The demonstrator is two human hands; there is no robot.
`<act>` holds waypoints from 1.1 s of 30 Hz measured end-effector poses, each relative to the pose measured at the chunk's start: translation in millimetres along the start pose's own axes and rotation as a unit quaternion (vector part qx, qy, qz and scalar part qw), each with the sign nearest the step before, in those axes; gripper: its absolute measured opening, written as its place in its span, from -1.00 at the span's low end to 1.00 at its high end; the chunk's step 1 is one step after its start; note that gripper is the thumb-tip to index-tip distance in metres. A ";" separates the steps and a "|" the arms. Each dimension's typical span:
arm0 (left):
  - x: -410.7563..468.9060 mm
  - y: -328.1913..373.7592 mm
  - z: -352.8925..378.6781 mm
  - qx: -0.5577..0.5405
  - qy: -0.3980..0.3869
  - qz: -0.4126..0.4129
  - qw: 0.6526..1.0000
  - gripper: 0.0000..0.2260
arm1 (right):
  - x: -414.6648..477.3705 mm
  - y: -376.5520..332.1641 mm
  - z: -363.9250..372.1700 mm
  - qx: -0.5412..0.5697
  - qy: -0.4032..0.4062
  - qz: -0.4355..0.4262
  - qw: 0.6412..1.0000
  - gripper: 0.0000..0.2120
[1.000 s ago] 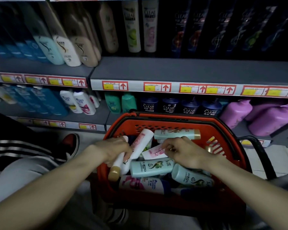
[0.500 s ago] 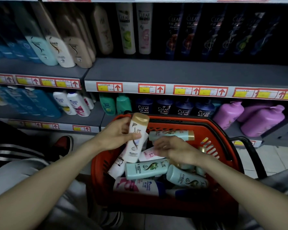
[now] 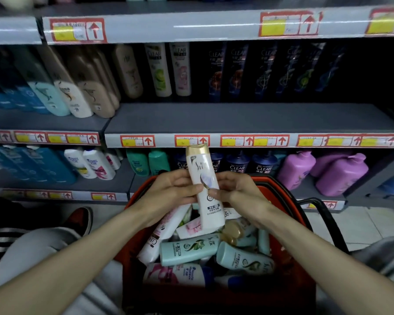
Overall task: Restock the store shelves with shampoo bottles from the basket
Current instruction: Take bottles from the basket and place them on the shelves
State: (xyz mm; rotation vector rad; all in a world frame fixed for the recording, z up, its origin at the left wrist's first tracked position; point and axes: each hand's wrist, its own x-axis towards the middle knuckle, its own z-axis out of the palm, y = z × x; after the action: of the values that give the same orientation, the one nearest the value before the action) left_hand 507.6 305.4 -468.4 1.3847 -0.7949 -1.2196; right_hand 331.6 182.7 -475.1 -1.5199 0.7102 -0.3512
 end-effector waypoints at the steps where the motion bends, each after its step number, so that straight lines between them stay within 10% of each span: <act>1: -2.3 5.4 2.8 -0.011 -0.006 -0.005 1.000 -0.66 | -1.7 -4.5 -4.1 0.011 0.007 -0.007 1.000 -0.71; 33: 228.9 341.7 318.1 0.194 0.057 0.349 0.915 -0.82 | 5.3 -278.7 -363.1 -0.192 0.369 -0.307 0.856 -0.52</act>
State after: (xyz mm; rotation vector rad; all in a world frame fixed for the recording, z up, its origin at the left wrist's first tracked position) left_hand 316.8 -67.8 -160.8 1.2842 -1.3515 -0.4296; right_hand 171.8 -118.9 -170.1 -1.9906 0.9003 -1.4033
